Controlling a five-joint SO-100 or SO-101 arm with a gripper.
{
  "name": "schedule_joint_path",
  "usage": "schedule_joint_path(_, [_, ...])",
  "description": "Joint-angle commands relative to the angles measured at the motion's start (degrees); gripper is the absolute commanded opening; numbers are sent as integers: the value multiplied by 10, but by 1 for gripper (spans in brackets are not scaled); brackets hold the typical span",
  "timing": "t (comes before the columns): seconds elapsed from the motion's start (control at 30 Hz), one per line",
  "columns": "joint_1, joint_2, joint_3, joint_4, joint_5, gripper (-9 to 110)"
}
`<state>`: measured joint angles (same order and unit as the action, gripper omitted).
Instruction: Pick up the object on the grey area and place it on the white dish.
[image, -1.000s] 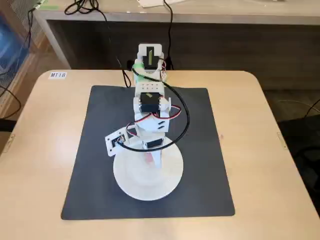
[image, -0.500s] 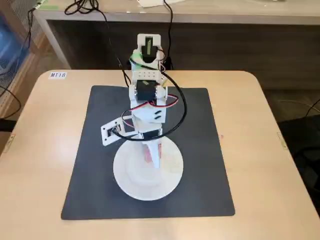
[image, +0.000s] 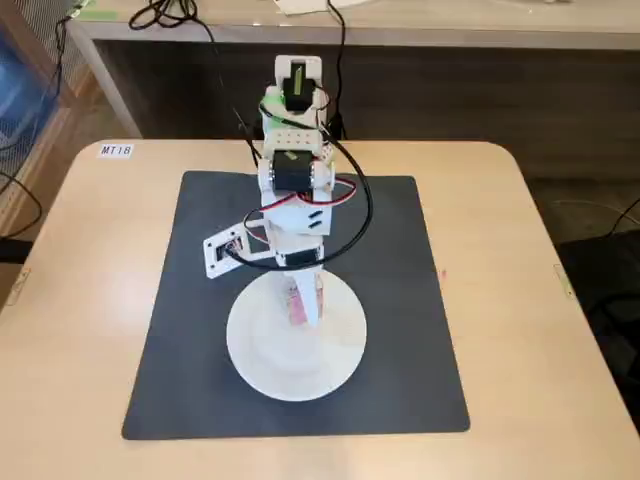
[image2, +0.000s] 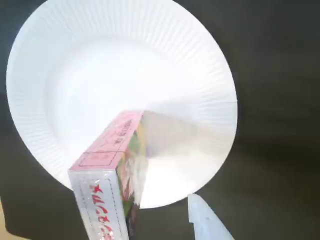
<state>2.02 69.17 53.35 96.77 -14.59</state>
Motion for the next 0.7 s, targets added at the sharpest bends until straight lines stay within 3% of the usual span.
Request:
schedule_joint_path(0.0, [8,70,17,4,10,53])
schedule_joint_path(0.27, [8,208,86,4,30,52])
schedule_joint_path(0.37, [4,303,88,4,42,38])
schedule_joint_path(0.47, [2,406,102,1,46,4])
schedule_joint_path(0.5, [4,438,115,-1,51,0])
schedule_joint_path(0.67, [1,663,328,-119,87,0])
